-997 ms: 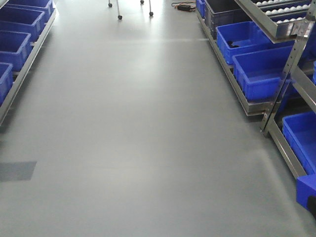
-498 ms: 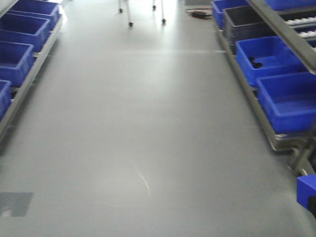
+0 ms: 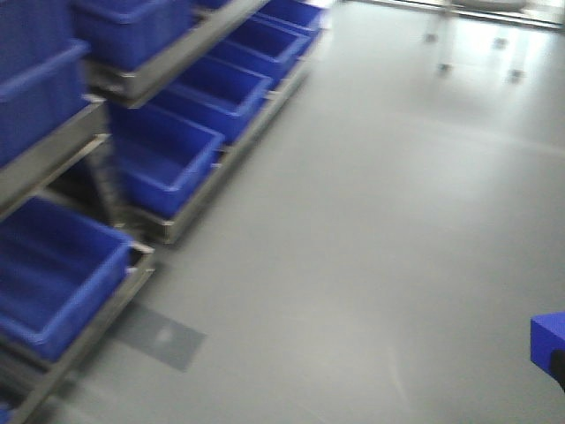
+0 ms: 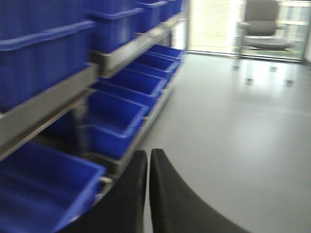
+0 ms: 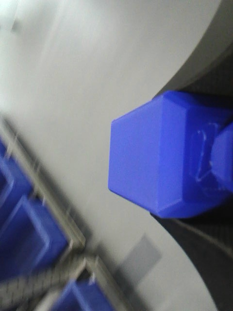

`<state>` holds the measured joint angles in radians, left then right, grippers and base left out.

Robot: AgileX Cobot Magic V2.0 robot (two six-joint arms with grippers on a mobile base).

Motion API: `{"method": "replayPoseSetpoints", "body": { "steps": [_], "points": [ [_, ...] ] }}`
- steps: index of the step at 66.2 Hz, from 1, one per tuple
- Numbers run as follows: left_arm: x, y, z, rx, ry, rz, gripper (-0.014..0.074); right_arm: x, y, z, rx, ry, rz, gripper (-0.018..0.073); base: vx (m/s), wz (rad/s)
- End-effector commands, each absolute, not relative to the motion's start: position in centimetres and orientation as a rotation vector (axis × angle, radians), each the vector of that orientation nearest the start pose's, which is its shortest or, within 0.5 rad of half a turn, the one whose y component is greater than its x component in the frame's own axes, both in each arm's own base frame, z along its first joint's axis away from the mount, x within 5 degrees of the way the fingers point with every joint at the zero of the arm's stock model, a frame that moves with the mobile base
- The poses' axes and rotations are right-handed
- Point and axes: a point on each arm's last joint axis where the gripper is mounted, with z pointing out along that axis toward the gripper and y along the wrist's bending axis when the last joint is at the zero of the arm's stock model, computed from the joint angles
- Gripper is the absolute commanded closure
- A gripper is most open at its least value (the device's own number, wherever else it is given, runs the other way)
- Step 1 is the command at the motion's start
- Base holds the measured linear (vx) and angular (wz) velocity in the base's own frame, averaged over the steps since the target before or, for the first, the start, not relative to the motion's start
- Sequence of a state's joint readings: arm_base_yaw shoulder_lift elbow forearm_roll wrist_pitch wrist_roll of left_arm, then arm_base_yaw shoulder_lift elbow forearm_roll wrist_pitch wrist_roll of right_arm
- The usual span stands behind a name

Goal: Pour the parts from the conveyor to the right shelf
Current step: 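Turn and approach the shelf, stopping over an empty blue bin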

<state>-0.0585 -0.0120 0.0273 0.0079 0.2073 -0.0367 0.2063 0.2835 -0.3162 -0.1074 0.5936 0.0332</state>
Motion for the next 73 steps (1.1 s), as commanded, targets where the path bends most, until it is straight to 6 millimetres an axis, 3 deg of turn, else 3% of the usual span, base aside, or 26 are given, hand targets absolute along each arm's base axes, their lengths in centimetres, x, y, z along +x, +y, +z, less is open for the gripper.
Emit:
{"method": "replayPoseSetpoints", "body": {
  "steps": [1, 41, 73],
  "points": [
    [5.48, -0.35, 19.96, 0.015, 1.603, -0.085, 0.0603, 7.02, 0.94, 26.5, -0.228, 1.934, 0.036, 0.0561, 0.34, 1.18],
    [5.48, -0.36, 19.96, 0.016, 1.603, -0.085, 0.0603, 7.02, 0.94, 26.5, -0.228, 1.934, 0.036, 0.0561, 0.3, 1.11],
    [5.48, -0.35, 19.96, 0.015, 1.603, -0.085, 0.0603, 7.02, 0.94, 26.5, -0.228, 1.934, 0.036, 0.0561, 0.21, 0.51]
  ]
}}
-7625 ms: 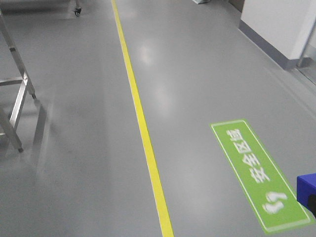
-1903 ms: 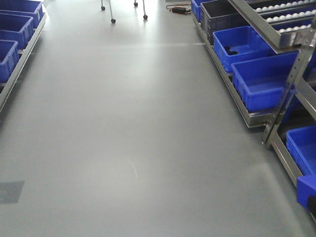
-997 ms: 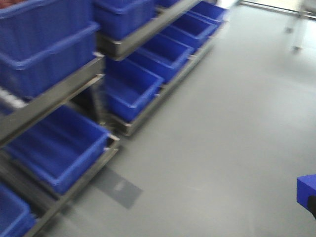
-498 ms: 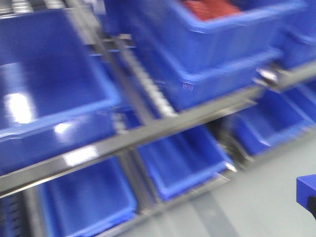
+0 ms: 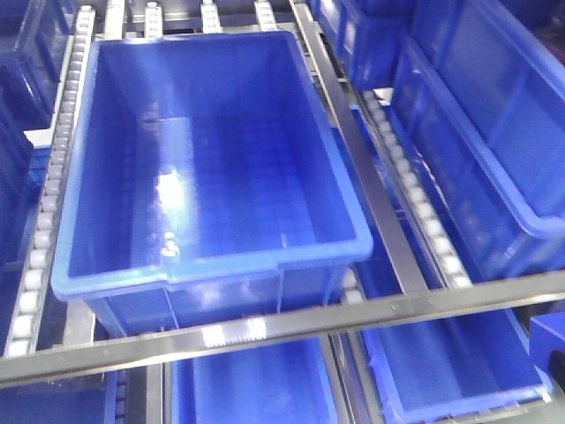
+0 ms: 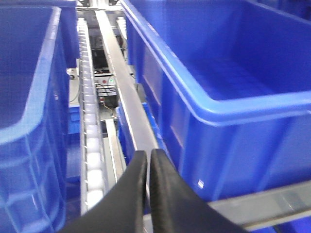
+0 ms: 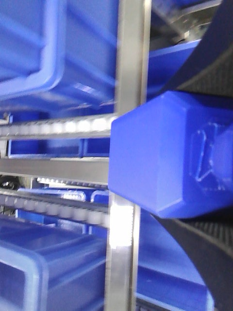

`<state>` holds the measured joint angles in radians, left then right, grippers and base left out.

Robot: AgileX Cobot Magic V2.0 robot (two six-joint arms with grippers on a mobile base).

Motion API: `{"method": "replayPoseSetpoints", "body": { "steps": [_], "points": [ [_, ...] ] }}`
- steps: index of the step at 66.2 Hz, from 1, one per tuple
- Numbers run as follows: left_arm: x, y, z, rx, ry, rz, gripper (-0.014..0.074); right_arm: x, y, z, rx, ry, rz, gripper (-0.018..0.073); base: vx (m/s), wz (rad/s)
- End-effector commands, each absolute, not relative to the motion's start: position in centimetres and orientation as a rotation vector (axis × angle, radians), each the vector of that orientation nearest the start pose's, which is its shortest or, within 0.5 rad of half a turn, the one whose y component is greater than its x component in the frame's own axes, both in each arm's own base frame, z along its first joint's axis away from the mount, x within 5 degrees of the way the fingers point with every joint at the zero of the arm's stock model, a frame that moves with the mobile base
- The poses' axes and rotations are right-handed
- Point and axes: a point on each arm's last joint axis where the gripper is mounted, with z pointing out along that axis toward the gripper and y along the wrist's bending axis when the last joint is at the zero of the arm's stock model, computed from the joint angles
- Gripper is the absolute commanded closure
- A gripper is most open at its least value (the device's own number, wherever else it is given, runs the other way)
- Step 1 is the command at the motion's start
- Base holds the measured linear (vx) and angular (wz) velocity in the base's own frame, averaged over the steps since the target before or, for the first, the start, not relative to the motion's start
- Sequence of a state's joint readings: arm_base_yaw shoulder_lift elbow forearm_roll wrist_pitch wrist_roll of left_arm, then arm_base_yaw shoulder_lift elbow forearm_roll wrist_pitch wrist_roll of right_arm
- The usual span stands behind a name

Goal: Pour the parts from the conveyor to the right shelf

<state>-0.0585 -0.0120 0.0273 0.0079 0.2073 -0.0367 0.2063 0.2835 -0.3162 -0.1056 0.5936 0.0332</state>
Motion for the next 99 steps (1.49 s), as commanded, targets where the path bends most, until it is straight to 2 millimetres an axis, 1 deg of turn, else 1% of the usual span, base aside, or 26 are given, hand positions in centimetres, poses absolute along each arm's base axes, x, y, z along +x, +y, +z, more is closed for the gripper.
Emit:
{"method": "replayPoseSetpoints", "body": {
  "steps": [1, 48, 99],
  "points": [
    [5.48, -0.35, 19.96, 0.015, 1.603, -0.085, 0.0603, 7.02, 0.94, 26.5, -0.228, 1.934, 0.036, 0.0561, 0.19, 0.14],
    [5.48, -0.35, 19.96, 0.015, 1.603, -0.085, 0.0603, 7.02, 0.94, 26.5, -0.228, 1.934, 0.036, 0.0561, 0.15, 0.08],
    [5.48, -0.35, 19.96, 0.015, 1.603, -0.085, 0.0603, 7.02, 0.94, 26.5, -0.228, 1.934, 0.036, 0.0561, 0.04, 0.04]
  ]
}}
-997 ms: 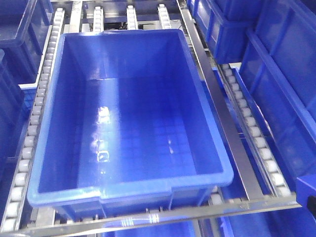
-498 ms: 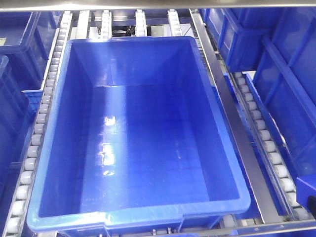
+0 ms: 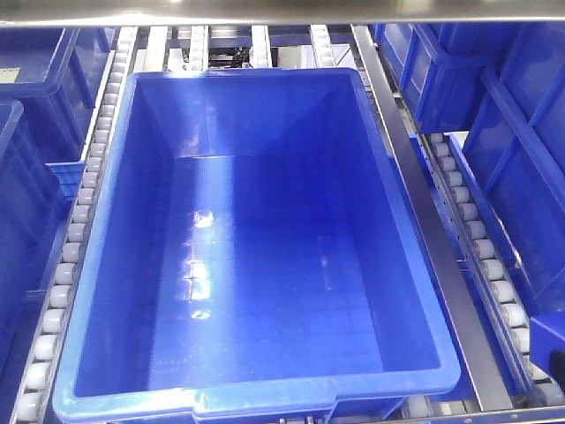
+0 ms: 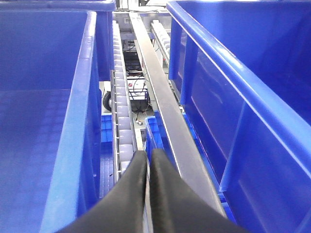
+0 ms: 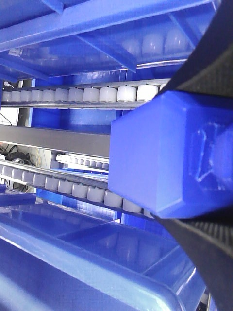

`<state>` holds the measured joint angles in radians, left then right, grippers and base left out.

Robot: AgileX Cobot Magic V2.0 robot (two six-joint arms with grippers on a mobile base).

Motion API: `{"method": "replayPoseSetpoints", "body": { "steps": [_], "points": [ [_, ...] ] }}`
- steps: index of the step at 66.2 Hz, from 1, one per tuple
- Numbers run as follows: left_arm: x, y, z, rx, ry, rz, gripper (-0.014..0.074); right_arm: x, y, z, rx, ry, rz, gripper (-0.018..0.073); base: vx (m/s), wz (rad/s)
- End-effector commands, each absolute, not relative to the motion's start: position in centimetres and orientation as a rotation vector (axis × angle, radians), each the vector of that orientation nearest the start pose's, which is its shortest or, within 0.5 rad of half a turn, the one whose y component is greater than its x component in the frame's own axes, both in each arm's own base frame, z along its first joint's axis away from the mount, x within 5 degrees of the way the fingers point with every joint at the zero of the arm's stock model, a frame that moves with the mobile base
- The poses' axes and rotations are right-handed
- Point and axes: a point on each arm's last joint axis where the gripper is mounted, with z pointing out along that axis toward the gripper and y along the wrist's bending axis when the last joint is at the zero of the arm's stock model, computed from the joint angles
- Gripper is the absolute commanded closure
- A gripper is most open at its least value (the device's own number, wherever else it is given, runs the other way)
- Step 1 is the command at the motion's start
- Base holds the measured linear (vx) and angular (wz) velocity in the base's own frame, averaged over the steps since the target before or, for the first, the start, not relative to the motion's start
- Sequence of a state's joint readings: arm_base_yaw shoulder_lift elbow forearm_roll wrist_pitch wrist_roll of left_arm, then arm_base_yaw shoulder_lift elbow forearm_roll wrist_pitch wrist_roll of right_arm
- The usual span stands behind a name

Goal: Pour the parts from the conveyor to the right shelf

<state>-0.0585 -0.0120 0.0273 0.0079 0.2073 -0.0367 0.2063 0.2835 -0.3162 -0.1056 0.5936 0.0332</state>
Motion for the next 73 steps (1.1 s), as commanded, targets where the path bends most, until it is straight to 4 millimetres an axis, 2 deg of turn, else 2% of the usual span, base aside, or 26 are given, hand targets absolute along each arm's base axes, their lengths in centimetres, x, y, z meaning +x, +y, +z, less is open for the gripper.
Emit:
{"method": "replayPoseSetpoints", "body": {
  "steps": [1, 73],
  "points": [
    [5.48, -0.35, 19.96, 0.015, 1.603, -0.085, 0.0603, 7.02, 0.94, 26.5, -0.228, 1.934, 0.036, 0.0561, 0.0, 0.0],
    [5.48, -0.35, 19.96, 0.015, 1.603, -0.085, 0.0603, 7.11, 1.08, 26.77, -0.212, 1.903, 0.065, 0.0561, 0.0, 0.0]
  ]
}}
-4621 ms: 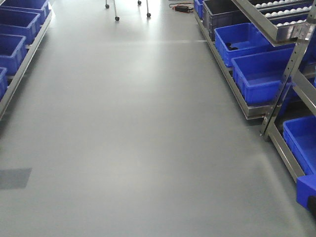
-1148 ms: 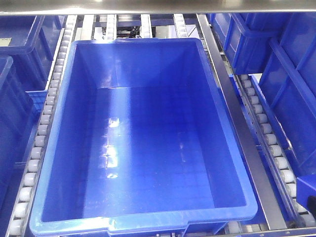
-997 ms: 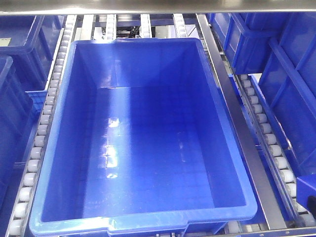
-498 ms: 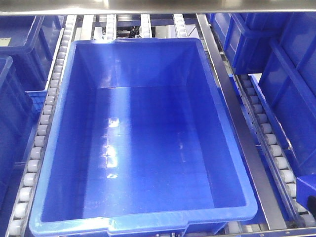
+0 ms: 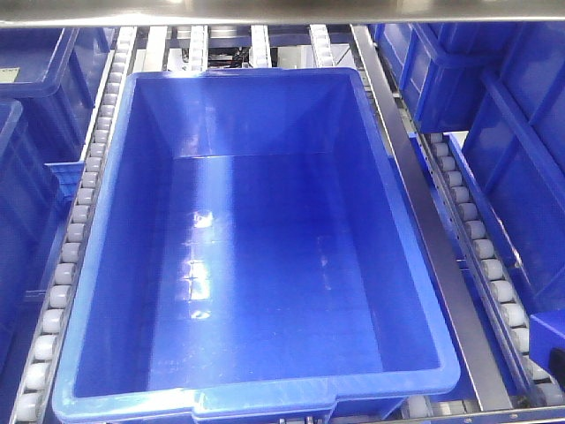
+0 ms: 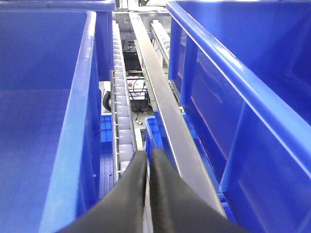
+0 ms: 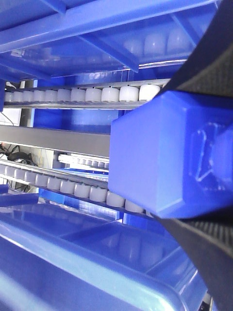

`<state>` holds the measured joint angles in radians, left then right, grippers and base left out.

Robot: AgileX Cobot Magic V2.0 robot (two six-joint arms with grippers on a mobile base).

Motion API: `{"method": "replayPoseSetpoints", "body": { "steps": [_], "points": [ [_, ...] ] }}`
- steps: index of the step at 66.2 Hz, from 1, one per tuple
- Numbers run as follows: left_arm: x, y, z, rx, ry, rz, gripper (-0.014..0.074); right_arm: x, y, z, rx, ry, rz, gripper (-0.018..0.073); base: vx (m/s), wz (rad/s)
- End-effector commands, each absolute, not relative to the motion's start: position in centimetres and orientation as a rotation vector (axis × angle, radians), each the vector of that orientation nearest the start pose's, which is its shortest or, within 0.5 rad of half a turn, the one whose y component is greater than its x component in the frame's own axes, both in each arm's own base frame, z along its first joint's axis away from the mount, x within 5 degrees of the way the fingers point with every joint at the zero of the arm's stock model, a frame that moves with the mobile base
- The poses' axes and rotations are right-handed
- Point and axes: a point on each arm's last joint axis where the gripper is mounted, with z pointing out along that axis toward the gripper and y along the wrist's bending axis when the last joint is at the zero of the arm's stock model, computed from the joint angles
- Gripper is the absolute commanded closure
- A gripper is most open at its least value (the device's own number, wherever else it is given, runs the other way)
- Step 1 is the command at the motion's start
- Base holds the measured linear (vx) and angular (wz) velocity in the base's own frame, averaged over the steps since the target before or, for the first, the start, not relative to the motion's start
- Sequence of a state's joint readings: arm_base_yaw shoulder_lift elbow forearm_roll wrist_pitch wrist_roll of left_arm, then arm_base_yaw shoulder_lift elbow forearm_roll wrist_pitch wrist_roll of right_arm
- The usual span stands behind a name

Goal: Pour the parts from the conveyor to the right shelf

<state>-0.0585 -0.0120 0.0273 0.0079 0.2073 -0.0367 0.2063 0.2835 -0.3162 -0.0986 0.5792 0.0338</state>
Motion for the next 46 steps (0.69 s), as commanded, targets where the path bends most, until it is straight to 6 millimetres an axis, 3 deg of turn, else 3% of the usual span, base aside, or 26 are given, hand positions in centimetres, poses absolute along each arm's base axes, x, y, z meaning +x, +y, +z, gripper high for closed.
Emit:
{"method": "replayPoseSetpoints", "body": {
  "steps": [1, 16, 30, 46],
  "points": [
    [5.5, -0.3, 20.0, 0.015, 1.603, -0.085, 0.0603, 7.1, 1.1, 26.8, -0.211, 1.899, 0.067, 0.0561, 0.0, 0.0],
    [5.5, -0.3, 20.0, 0.015, 1.603, -0.085, 0.0603, 8.2, 1.6, 29.3, -0.183, 1.805, 0.126, 0.0561, 0.0, 0.0],
    [5.5, -0.3, 20.0, 0.015, 1.603, -0.085, 0.0603, 12.8, 2.8, 31.9, -0.198, 1.91, 0.144, 0.0561, 0.0, 0.0],
    [5.5, -0.3, 20.0, 0.015, 1.603, -0.085, 0.0603, 18.3, 8.5, 34.4, -0.439, 1.971, 0.266, 0.0561, 0.0, 0.0]
  ]
}}
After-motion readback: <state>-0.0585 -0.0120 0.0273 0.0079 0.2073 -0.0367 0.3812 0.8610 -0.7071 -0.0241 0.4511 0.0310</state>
